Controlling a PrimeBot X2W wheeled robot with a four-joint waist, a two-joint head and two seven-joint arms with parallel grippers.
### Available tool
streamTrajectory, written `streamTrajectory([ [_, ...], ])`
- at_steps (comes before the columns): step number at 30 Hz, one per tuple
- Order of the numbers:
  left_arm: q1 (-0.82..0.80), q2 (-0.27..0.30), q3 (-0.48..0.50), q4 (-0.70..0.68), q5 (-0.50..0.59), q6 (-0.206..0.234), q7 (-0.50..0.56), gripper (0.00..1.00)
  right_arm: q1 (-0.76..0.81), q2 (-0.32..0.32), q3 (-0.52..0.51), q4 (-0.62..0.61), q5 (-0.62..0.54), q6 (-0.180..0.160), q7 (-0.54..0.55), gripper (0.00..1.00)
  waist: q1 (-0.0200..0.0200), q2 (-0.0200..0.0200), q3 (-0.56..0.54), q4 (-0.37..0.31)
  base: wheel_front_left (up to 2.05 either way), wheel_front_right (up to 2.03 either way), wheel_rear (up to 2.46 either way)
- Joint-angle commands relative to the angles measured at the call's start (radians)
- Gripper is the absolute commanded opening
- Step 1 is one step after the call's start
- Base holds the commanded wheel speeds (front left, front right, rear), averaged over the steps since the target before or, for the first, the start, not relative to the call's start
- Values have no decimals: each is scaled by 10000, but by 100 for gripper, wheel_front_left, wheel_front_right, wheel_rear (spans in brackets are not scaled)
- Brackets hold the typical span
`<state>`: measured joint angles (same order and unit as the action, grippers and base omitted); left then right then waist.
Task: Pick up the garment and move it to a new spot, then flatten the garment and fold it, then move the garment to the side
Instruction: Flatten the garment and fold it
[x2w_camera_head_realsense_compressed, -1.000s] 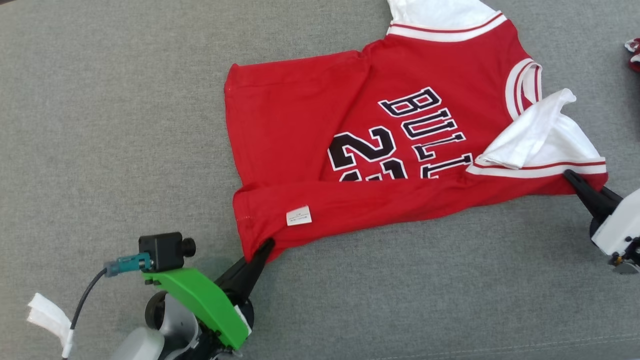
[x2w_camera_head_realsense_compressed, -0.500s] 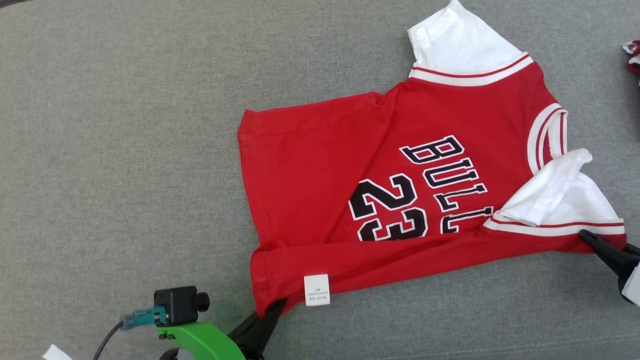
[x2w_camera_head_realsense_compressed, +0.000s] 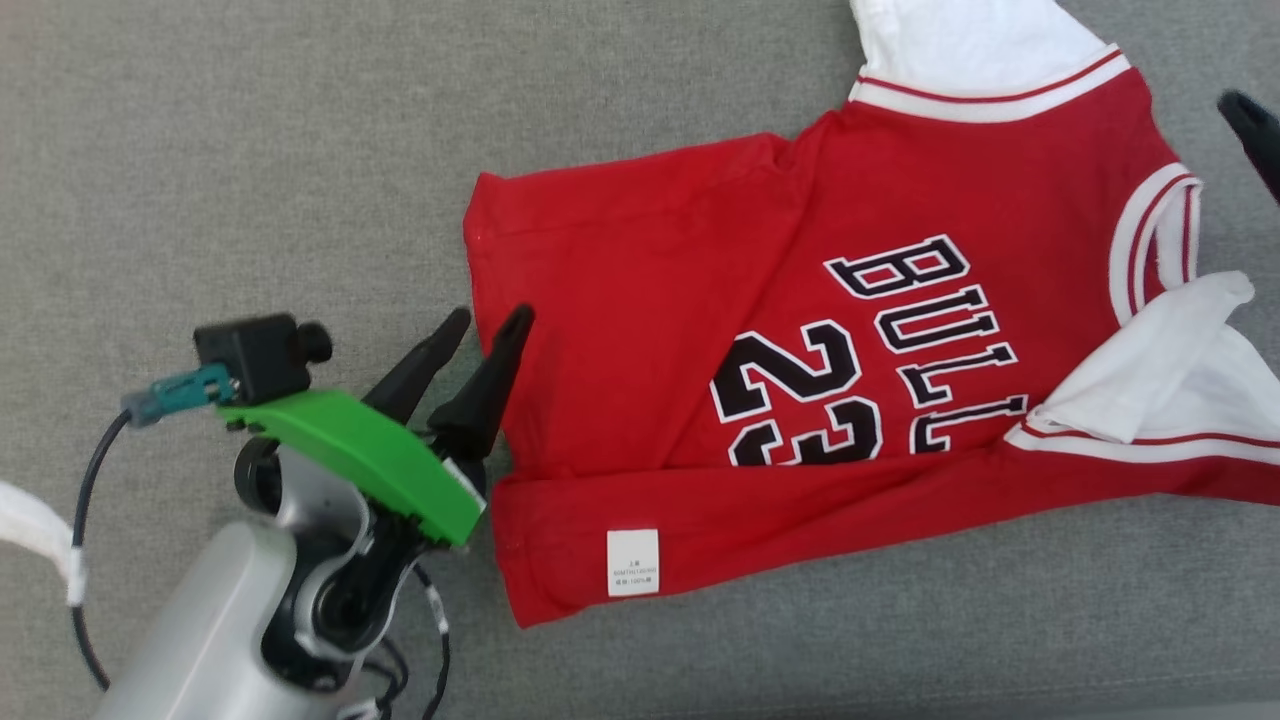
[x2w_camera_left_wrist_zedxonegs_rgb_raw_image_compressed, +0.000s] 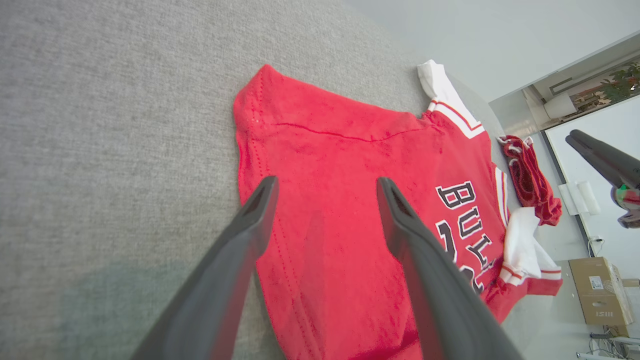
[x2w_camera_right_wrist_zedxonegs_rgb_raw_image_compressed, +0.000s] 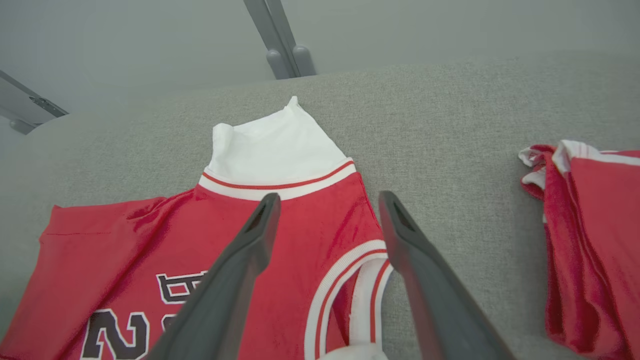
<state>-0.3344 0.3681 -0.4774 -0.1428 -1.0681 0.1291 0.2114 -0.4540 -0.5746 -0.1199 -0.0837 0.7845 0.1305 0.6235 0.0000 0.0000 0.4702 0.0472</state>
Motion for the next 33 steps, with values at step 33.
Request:
streamTrajectory([
  [33, -3846, -1464, -1239, 3033, 1715, -318, -234, 100, -6973, 714, 2954, 6408, -3701, 1, -1102, 100, 0, 0, 2047, 1575, 0, 0, 0],
])
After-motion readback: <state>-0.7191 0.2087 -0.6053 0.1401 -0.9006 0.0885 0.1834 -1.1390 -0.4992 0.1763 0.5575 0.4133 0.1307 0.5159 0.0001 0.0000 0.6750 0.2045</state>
